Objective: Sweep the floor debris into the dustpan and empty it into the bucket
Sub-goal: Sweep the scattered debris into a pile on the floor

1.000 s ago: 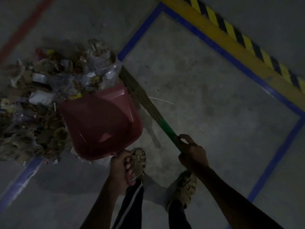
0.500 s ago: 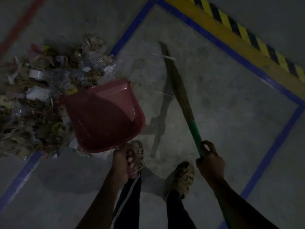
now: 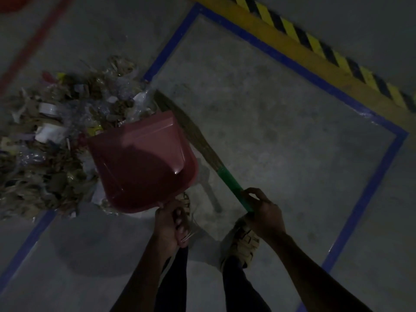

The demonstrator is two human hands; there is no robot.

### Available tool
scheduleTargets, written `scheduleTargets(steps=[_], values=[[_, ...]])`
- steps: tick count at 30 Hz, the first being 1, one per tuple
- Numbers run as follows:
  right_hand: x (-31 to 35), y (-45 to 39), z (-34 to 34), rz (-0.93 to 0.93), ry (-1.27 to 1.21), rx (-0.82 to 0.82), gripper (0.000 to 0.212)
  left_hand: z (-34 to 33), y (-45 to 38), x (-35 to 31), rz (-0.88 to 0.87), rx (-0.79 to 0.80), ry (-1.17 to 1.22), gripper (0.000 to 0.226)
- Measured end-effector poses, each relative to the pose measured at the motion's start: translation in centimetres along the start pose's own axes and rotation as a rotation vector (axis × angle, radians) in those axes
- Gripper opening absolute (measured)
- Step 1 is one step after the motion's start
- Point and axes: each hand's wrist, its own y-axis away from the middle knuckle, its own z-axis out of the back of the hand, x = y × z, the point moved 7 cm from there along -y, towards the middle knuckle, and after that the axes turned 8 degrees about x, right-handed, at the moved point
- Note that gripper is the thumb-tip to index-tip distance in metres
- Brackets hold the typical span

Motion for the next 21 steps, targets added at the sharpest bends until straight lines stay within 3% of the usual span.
scheduleTargets(steps=[7,10,14,17,21], values=[[-1.6,2.4,2.1,-0.111,-0.042,-0.16,0.07,-1.0,1.9,0.0,-0.057,0.018,-0.007,0.035],[-2.4,2.7,1.4,-0.22,-0.004,-0.116,0.074,-0.7,3.2,1.1,-0.043,-0.018,0.027,0.04],[-3.4,2.8,-1.7,-0.325,-0.004,0.019,0.064,0.4,4.4,2.8,-0.008,-0.022,0.068,0.04],[-2.9,3.3,-4.4,-0.266,-0.046,0.037,0.061,1.9,4.6,3.6,-0.03,-0.033,0.088,0.041],[0.6,3.8,-5.9,-0.145,-0.134,-0.074,0.069,5.4,4.3,4.0,0.017,-0.081,0.087,0.043]])
